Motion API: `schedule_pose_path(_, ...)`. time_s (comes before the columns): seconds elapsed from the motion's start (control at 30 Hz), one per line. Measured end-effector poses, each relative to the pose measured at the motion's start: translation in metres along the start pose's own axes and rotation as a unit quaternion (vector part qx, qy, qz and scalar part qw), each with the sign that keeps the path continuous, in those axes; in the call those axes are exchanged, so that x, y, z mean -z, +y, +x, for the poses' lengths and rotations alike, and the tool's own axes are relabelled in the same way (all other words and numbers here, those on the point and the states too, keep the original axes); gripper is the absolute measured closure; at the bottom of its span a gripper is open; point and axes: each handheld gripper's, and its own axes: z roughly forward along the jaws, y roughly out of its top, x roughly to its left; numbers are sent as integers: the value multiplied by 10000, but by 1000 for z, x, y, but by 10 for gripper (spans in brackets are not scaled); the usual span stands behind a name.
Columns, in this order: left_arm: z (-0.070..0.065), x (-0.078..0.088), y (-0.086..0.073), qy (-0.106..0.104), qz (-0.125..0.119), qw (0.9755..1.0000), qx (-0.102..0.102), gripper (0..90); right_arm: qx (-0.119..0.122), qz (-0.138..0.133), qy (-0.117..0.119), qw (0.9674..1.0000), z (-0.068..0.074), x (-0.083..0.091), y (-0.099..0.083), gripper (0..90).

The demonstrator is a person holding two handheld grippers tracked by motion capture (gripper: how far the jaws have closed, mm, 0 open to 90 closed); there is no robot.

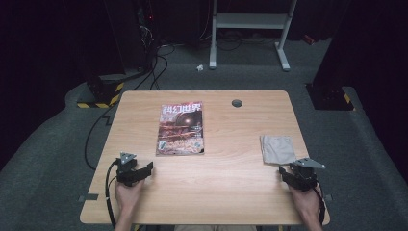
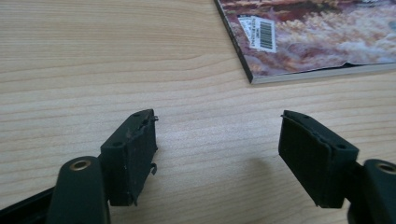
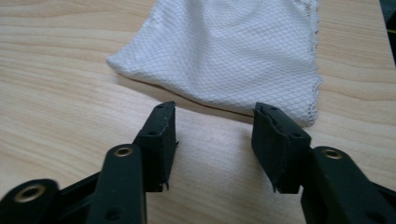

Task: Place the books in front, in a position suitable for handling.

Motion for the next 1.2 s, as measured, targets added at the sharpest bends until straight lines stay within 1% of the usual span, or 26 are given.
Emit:
schedule_pose_path(0.03,0,1,1,-29,-2,10000,-14,293,42,-18,34,10000,2,2,0,530)
schedule_pose_path(0.1,0,3,4,-51,58,9999,-98,297,161,-108,26,9998,8,6,0,548)
schedule_pose_path(0.13,-1,4,5,-82,35,9999,-116,302,211,-222,76,9995,13,9,1,554)
schedule_pose_path(0.17,-1,5,8,-102,21,9998,-139,302,211,-222,76,9995,13,9,1,554)
schedule_pose_path(0.27,-3,6,16,-178,-8,9998,-104,310,248,-298,183,9991,16,11,3,557)
schedule_pose_path(0.33,-5,4,20,-207,16,9997,-133,309,255,-298,268,9989,18,10,5,560)
schedule_pose_path(0.37,-7,3,22,-224,23,9997,-130,313,230,-309,372,9986,20,10,6,566)
schedule_pose_path(0.4,-8,2,23,-251,-3,9996,-110,313,230,-309,372,9986,20,10,6,566)
schedule_pose_path(0.47,-10,-3,28,-253,96,9996,-57,321,242,-338,483,9980,23,9,9,576)
schedule_pose_path(0.5,-11,-5,30,-231,121,9996,-51,324,258,-344,524,9977,25,9,10,581)
schedule_pose_path(0.53,-12,-7,32,-262,118,9996,-45,325,268,-350,572,9974,28,8,12,584)
schedule_pose_path(0.57,-14,-9,34,-299,107,9995,-38,328,285,-348,622,9971,31,7,14,588)
schedule_pose_path(0.6,-15,-11,38,-336,105,9994,-20,334,331,-352,732,9962,38,3,19,594)
schedule_pose_path(0.63,-16,-13,40,-346,119,9993,-42,334,331,-352,732,9962,38,3,19,594)
schedule_pose_path(0.7,-20,-17,45,-334,135,9993,-141,338,368,-334,801,9955,44,0,24,598)
schedule_pose_path(0.73,-21,-19,46,-367,104,9992,-125,344,400,-324,842,9951,48,-2,27,601)
schedule_pose_path(0.77,-21,-21,47,-381,142,9991,-101,353,431,-312,877,9947,51,-3,29,602)
schedule_pose_path(0.8,-23,-24,49,-340,211,9991,-111,348,449,-312,919,9943,54,-4,31,605)
schedule_pose_path(0.93,-28,-29,54,-371,240,9988,-206,349,525,-254,1063,9926,65,-13,40,608)
schedule_pose_path(0.97,-28,-30,54,-390,204,9989,-174,352,533,-241,1084,9924,67,-15,42,608)
schedule_pose_path(1.0,-27,-32,55,-425,219,9988,-108,356,533,-221,1124,9920,70,-17,44,608)
schedule_pose_path(1.07,-25,-35,55,-399,252,9989,-52,357,502,-214,1201,9913,75,-23,48,607)
schedule_pose_path(1.1,-24,-38,54,-376,284,9989,-21,358,503,-163,1261,9906,78,-28,51,606)
schedule_pose_path(1.13,-23,-40,54,-366,313,9988,-5,358,503,-163,1261,9906,78,-28,51,606)
schedule_pose_path(1.2,-22,-42,54,-351,316,9989,35,374,476,-128,1342,9897,84,-35,55,603)
